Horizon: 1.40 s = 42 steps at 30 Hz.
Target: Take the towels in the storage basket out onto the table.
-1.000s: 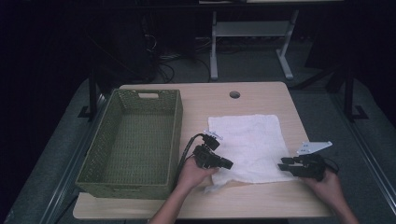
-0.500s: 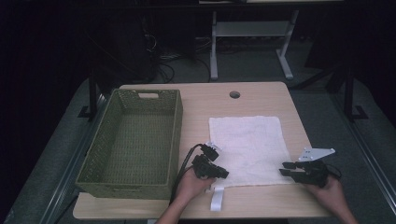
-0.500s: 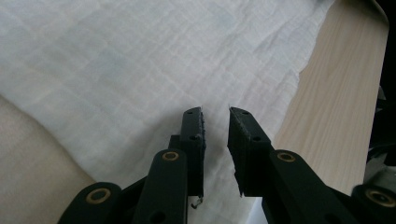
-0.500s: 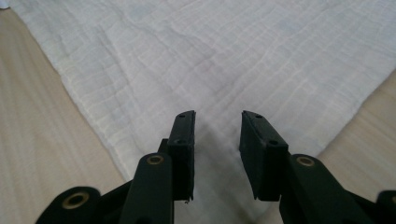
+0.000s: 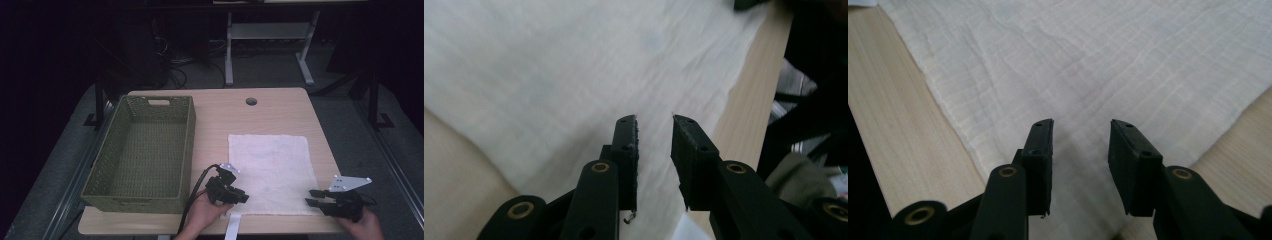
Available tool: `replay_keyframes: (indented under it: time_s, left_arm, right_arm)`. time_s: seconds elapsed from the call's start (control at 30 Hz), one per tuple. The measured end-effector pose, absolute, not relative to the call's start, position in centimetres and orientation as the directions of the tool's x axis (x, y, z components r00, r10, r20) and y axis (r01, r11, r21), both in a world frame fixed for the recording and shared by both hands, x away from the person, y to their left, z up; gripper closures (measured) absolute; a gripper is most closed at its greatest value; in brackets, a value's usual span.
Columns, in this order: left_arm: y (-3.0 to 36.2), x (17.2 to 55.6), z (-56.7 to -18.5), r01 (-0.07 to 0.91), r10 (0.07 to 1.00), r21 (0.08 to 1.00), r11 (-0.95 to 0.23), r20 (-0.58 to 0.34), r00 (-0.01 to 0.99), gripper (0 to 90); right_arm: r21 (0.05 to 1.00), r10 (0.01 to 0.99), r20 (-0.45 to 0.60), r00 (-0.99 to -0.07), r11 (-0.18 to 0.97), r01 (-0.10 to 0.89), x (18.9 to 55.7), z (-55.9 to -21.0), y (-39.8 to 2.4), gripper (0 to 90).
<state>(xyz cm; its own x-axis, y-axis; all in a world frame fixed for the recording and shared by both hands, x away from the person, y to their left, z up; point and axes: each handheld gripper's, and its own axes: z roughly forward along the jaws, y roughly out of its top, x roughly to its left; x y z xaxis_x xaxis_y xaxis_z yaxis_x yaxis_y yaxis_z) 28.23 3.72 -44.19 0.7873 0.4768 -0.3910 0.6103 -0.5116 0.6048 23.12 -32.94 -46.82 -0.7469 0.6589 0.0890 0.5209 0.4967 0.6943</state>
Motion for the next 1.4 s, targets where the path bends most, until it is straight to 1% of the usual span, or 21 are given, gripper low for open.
replay_keyframes:
  time_s: [0.17,0.23,0.3,0.33,0.37,0.4,0.5,0.57,0.6,0.63,0.67,0.77,0.8,0.87,0.93,1.03,1.07,1.17,1.23,1.27,1.4]
  left_arm:
    - [3.3,30.2,-43.2,0.61,0.52,0.681,-0.406,-0.377,0.766,64.5]
    - [3.2,31.4,-43.1,0.609,0.56,0.699,-0.374,-0.354,0.749,61.0]
    - [3.2,32.7,-43.3,0.615,0.597,0.708,-0.347,-0.339,0.727,59.8]
    - [3.2,33.1,-43.4,0.617,0.612,0.712,-0.334,-0.334,0.717,57.4]
    - [3.2,33.1,-43.4,0.617,0.612,0.712,-0.334,-0.334,0.717,56.1]
    - [3.2,34.6,-43.7,0.636,0.642,0.713,-0.295,-0.345,0.685,53.9]
    - [3.2,36.0,-44.0,0.641,0.685,0.722,-0.262,-0.329,0.65,50.5]
    - [3.3,36.5,-44.2,0.642,0.694,0.723,-0.255,-0.326,0.642,50.3]
    - [3.6,37.6,-44.4,0.637,0.72,0.734,-0.234,-0.31,0.621,50.3]
    - [3.6,37.6,-44.4,0.637,0.72,0.734,-0.234,-0.31,0.621,50.5]
    - [4.0,38.7,-44.6,0.647,0.746,0.732,-0.214,-0.306,0.592,50.6]
    - [4.5,39.8,-45.0,0.659,0.767,0.73,-0.181,-0.316,0.559,51.0]
    - [4.6,40.1,-45.3,0.663,0.776,0.734,-0.147,-0.329,0.537,51.9]
    - [4.8,40.6,-45.6,0.662,0.793,0.739,-0.127,-0.325,0.515,53.3]
    - [4.8,41.2,-46.0,0.682,0.807,0.721,-0.126,-0.325,0.493,53.2]
    - [4.9,41.5,-46.3,0.685,0.822,0.719,-0.114,-0.319,0.471,53.7]
    - [5.0,41.8,-46.4,0.685,0.83,0.724,-0.084,-0.33,0.45,54.3]
    - [5.0,42.3,-46.5,0.691,0.837,0.718,-0.082,-0.327,0.439,54.3]
    - [4.9,42.6,-46.8,0.694,0.857,0.718,-0.051,-0.325,0.4,53.3]
    - [4.8,42.8,-47.0,0.689,0.862,0.723,-0.044,-0.321,0.392,50.2]
    - [4.3,43.3,-47.6,0.697,0.863,0.715,-0.055,-0.317,0.394,50.6]
  right_arm:
    - [0.744,0.687,0.056,-0.724,0.456,0.489,24.8,-45.3,-33.2,52.3]
    - [0.756,0.696,0.062,-0.715,0.435,0.489,26.2,-44.8,-33.3,51.5]
    - [0.757,0.706,0.064,-0.706,0.426,0.495,27.8,-44.4,-33.4,49.0]
    - [0.76,0.711,0.063,-0.7,0.421,0.496,28.6,-44.3,-33.5,49.1]
    - [0.763,0.712,0.066,-0.699,0.415,0.495,29.3,-44.2,-33.6,49.0]
    - [0.764,0.717,0.074,-0.693,0.406,0.501,30.3,-44.0,-33.8,48.6]
    - [0.768,0.735,0.096,-0.671,0.374,0.52,32.8,-43.7,-34.2,47.8]
    - [0.767,0.739,0.097,-0.667,0.371,0.523,33.4,-43.7,-34.3,47.5]
    - [0.76,0.746,0.11,-0.657,0.363,0.539,35.2,-43.6,-34.3,48.1]
    - [0.753,0.75,0.11,-0.652,0.365,0.547,35.7,-43.6,-34.3,48.3]
    - [0.747,0.755,0.107,-0.647,0.368,0.553,36.6,-43.7,-34.2,48.9]
    - [0.74,0.765,0.111,-0.634,0.362,0.566,38.1,-44.1,-34.2,50.4]
    - [0.736,0.773,0.115,-0.624,0.355,0.576,38.7,-44.3,-34.1,51.4]
    - [0.721,0.787,0.125,-0.604,0.346,0.6,39.9,-44.6,-34.3,52.3]
    - [0.71,0.799,0.128,-0.588,0.34,0.616,40.9,-45.0,-34.4,52.8]
    - [0.705,0.807,0.125,-0.577,0.337,0.624,41.5,-45.2,-34.5,53.5]
    - [0.703,0.818,0.128,-0.561,0.324,0.633,42.1,-45.3,-34.8,54.1]
    - [0.706,0.824,0.133,-0.551,0.311,0.637,42.4,-45.3,-35.0,54.2]
    - [0.702,0.84,0.129,-0.526,0.297,0.648,43.0,-45.5,-35.4,55.2]
    - [0.698,0.844,0.131,-0.519,0.293,0.654,43.1,-45.6,-35.6,55.4]
    - [0.684,0.848,0.134,-0.513,0.295,0.667,43.5,-46.1,-35.6,55.4]
